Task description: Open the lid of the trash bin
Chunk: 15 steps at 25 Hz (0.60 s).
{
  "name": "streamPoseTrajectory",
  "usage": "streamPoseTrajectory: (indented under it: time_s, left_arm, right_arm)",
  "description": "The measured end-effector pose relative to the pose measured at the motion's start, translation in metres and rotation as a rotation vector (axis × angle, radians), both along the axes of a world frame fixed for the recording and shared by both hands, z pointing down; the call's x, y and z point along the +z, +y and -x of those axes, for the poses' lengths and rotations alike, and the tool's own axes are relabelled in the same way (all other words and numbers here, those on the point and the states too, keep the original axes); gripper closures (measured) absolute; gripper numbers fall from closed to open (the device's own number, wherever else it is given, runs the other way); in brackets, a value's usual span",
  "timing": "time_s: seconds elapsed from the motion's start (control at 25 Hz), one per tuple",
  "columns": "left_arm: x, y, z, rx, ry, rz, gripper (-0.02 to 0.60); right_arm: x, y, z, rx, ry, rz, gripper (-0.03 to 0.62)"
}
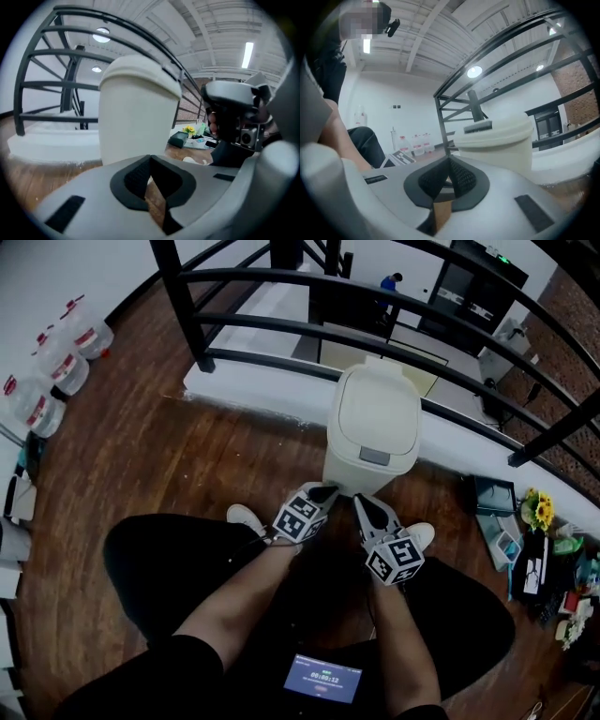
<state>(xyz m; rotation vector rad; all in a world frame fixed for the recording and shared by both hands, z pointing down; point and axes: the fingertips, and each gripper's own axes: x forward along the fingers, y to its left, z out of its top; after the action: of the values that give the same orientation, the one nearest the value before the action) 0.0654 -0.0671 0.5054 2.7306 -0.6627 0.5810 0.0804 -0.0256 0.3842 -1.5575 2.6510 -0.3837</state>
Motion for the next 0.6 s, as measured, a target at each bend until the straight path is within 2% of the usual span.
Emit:
streamPoseTrajectory:
  time_s: [0.12, 0.2, 0.4, 0.6]
  left_arm:
    - [-0.079, 0.011, 0.002, 0.058, 0.082, -0.137, 0.545]
    - [-0.134, 0.021, 0.009, 0.067, 0.155, -0.197, 0.545]
    - [-0.252, 0.063, 0.029, 0.131, 0.288, -0.269, 0.545]
    - [-0.314, 0.127, 0.048, 0.169, 0.377, -0.312, 0.545]
  right_arm:
    - [-0.049, 0.006, 0.002, 0.003, 0.013, -0.070, 0.572]
    - [-0.083, 0.016, 0.002, 0.000, 0.043, -0.110, 0.572]
    - [-0.158, 0.051, 0.008, -0.062, 0.069, -0.178, 0.572]
    - [-0.209, 0.102, 0.025, -0.097, 0.009, -0.207, 0.571]
